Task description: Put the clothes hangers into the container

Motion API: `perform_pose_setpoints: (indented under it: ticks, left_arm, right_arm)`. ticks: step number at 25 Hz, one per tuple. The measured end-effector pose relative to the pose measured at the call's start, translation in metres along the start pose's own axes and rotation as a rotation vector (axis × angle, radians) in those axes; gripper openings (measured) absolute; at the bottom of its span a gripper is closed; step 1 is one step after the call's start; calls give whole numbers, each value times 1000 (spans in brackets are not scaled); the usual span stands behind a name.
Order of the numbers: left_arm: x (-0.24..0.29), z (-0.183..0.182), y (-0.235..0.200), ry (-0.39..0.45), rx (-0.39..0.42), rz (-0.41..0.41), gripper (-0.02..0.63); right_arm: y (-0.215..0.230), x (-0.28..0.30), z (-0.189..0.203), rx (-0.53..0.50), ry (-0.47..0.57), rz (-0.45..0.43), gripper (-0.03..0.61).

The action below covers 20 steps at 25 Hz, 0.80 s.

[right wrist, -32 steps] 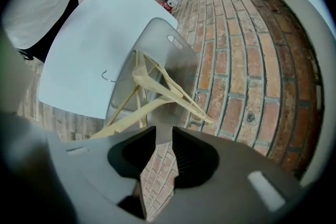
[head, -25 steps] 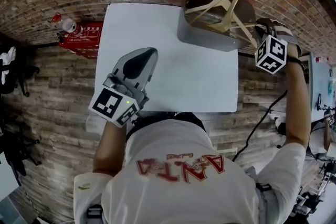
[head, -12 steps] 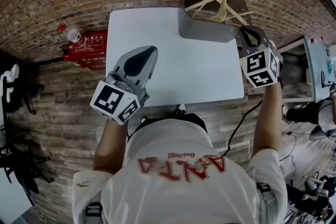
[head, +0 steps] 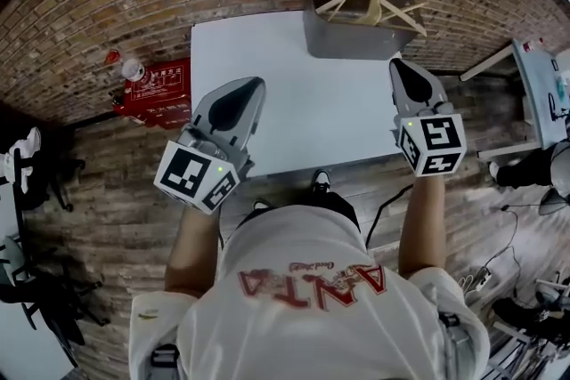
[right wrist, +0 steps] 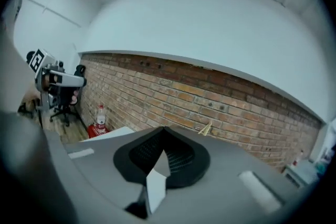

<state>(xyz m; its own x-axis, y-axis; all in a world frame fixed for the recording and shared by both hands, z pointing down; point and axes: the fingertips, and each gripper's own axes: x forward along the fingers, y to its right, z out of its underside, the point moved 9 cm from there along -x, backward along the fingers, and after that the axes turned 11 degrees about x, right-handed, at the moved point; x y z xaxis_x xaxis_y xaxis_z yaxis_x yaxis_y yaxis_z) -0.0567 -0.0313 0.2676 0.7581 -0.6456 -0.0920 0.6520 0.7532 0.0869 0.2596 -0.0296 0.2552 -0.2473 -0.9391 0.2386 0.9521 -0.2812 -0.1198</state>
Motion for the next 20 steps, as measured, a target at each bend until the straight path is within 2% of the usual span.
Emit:
perform_pose_setpoints:
  ticks: [3, 11, 20]
  left_arm:
    - [-4, -1, 1, 11, -3, 8, 9]
    - [-2, -2, 5, 24, -7, 29, 9]
    - [6, -2, 5, 21, -4, 48, 9]
  right_arm:
    - [-16, -11, 10, 71, 36, -15, 3]
    - [-29, -28, 16, 173, 103, -38, 3]
    - [-23, -31, 13, 203, 124, -16, 2]
